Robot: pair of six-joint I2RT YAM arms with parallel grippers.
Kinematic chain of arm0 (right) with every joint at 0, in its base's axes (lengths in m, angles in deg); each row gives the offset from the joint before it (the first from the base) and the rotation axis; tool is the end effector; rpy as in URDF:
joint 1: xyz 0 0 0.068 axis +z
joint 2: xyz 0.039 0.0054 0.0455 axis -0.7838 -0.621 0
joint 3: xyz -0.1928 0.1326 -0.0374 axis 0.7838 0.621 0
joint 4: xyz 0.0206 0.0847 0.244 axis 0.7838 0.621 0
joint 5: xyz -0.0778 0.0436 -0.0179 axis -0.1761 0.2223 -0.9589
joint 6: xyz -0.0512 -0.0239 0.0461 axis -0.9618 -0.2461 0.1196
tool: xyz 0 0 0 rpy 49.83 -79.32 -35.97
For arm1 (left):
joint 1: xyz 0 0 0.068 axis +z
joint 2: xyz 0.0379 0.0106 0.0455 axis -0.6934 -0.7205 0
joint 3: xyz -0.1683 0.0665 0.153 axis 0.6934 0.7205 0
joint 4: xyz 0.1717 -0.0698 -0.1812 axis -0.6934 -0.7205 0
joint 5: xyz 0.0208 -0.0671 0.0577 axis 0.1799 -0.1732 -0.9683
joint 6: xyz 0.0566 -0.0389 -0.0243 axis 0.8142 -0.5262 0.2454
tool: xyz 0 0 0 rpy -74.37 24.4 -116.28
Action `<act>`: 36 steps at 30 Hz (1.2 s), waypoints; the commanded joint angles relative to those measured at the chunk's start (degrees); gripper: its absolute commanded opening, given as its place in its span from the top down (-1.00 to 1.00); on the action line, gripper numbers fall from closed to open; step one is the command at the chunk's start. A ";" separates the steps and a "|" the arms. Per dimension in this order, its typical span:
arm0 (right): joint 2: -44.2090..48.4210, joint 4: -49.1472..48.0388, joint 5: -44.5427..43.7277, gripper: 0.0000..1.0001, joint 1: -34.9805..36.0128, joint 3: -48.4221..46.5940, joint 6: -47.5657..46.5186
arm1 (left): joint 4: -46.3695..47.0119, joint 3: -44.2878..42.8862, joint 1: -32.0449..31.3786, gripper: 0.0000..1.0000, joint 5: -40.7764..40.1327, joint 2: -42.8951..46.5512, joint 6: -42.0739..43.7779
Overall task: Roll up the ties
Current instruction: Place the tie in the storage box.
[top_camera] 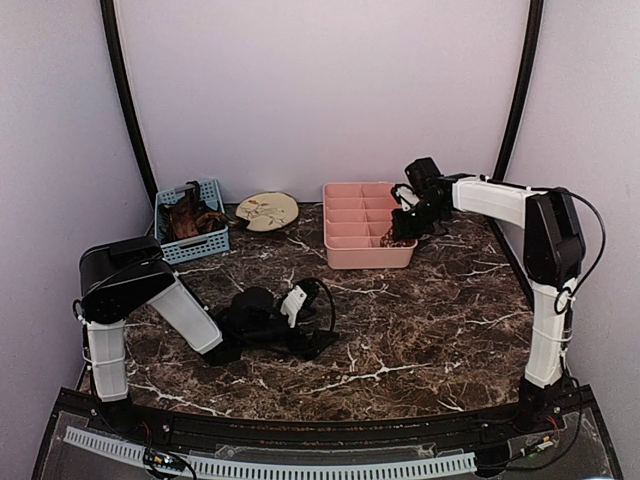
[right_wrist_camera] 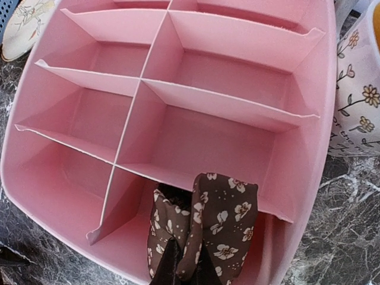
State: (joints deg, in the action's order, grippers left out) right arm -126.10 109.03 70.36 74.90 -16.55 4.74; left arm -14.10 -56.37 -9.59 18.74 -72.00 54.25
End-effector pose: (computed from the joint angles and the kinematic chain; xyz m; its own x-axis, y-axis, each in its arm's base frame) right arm 0.4078 0.1817 0.1750 -0.8262 -0.1386 -0.5460 -0.2826 0.9405 0.1889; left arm 0.2073 -0.2944 0.0639 -0.2740 0.1446 -0.9508 0.8469 0.5047 -0.1673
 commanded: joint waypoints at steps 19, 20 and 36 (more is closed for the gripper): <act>-3.35 0.67 3.44 0.46 -0.94 -1.51 1.48 | -3.23 0.48 0.50 -0.98 -1.17 6.25 0.50; -2.77 0.57 3.48 0.37 -0.96 -1.61 1.58 | -4.35 0.26 0.50 -0.98 -1.78 6.87 0.50; 11.81 -1.87 5.95 -0.57 -0.92 -0.82 2.13 | -34.36 -10.02 8.44 -0.98 -0.53 19.50 -11.29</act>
State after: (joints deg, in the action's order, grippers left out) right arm -121.29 109.77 74.78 74.31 -18.69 6.36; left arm -36.50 -61.55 -5.02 15.70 -56.65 49.84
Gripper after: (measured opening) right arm 0.746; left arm 0.989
